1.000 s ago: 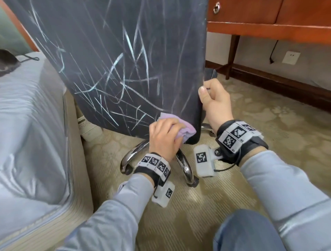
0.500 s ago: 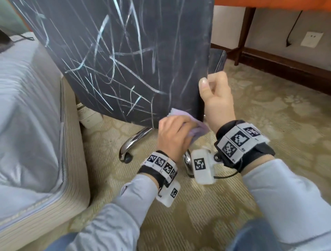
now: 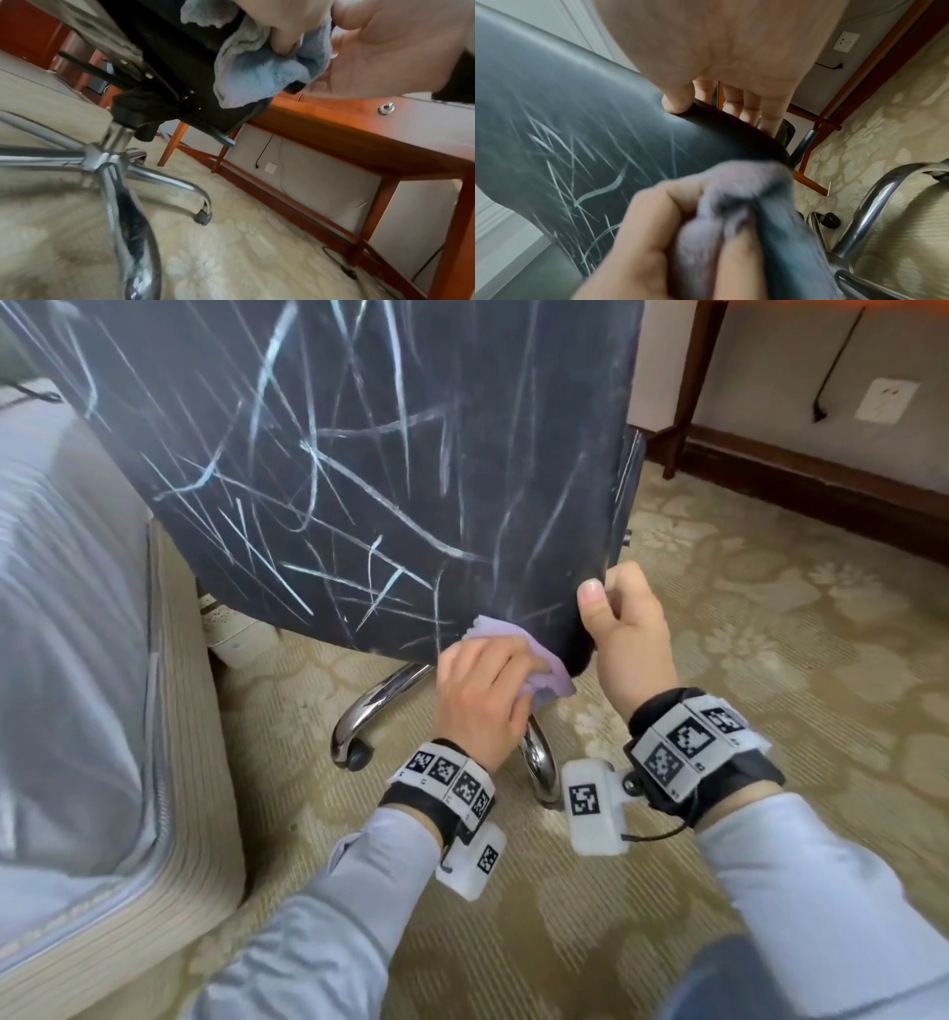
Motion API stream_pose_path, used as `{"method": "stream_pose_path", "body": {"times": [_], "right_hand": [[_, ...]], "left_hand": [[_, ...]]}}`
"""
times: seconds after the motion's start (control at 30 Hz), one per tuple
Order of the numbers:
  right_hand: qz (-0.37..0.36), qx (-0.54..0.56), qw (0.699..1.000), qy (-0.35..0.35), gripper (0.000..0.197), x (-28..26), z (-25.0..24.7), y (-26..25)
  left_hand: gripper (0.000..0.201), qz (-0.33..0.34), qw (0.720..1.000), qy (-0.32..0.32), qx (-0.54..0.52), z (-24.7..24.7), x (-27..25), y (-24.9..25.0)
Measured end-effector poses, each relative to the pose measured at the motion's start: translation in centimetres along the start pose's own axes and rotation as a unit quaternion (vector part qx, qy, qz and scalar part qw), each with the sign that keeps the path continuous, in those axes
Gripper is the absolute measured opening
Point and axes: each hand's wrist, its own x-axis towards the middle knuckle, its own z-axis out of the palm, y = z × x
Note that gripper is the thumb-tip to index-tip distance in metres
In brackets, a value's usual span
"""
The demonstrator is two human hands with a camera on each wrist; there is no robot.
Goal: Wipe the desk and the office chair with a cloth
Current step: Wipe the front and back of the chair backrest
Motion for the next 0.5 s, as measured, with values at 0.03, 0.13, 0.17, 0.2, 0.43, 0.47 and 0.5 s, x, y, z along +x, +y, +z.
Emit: {"method": "stream_pose_path", "body": {"times": [0.03, 0.13, 0.17, 0.2, 0.43, 0.47, 0.5], "right_hand": [[0.002, -0.002, 1.000, 0.002, 0.035, 0.1, -0.1, 0.1], [0.019, 0.003, 1.000, 0.011, 0.036, 0.2, -0.4, 0.0], [0.019, 0.006, 1.000, 0.016, 0.037, 0.1, -0.4, 0.0], [0.013, 0.009, 1.000, 0.018, 0.037, 0.0, -0.4, -0.2], [0.033, 0.005, 0.999, 0.006, 0.031, -0.2, -0.4, -0.8], [0.035, -0.001, 0.999, 0.002, 0.031, -0.3, -0.4, -0.9], [0.035, -0.005, 0.999, 0.002, 0.030, -0.3, -0.4, -0.9]], "left_hand": [[0.011, 0.003, 1.000, -0.016, 0.005, 0.1, -0.5, -0.2], [0.011, -0.005, 1.000, -0.020, -0.001, -0.3, -0.2, 0.4], [0.012, -0.010, 1.000, -0.006, -0.010, -0.6, 0.7, 1.1], [0.010, -0.011, 1.000, 0.014, -0.019, -0.9, 1.9, 1.9], [0.006, -0.004, 1.000, 0.013, -0.010, -1.1, 1.2, 0.0], [0.006, -0.025, 1.000, -0.003, -0.003, -1.0, -0.3, -0.9], [0.005, -0.052, 0.999, -0.016, 0.002, -0.9, -1.4, -1.7]]}}
